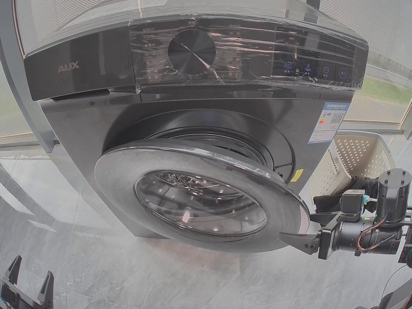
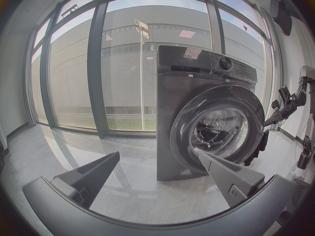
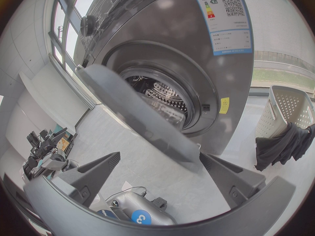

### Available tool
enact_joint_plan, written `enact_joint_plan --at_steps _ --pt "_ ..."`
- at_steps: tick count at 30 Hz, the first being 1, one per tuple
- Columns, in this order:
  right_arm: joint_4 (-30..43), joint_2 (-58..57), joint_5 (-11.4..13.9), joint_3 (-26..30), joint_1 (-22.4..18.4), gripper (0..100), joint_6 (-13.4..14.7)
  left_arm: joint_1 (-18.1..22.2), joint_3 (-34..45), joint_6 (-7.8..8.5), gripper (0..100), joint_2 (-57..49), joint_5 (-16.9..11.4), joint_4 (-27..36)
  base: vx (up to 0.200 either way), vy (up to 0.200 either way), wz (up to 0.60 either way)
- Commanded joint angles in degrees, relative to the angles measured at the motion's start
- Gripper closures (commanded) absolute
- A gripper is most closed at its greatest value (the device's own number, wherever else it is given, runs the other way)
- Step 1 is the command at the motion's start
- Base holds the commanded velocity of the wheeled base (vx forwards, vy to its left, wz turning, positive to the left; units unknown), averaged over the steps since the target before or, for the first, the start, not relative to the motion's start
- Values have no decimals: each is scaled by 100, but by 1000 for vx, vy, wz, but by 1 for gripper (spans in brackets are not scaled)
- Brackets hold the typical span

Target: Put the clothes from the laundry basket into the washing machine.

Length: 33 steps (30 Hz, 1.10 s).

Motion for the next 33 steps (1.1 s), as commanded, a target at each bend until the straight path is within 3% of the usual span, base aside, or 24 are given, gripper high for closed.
enact_joint_plan --at_steps 1,10,25,31,33 --pt "-3 218 8 -23 53 0 5 1 92 -8 0 -86 0 3 0 0 0" --pt "-206 -99 123 338 150 0 -21 1 92 -8 0 -86 9 -6 0 0 0" --pt "-285 411 123 109 168 0 -12 1 92 -8 0 -86 0 -6 0 0 0" --pt "-469 244 325 425 396 0 -21 1 92 -8 0 -86 0 3 0 0 0" --pt "-821 86 386 715 423 0 -56 1 92 0 0 -95 0 3 0 0 0"
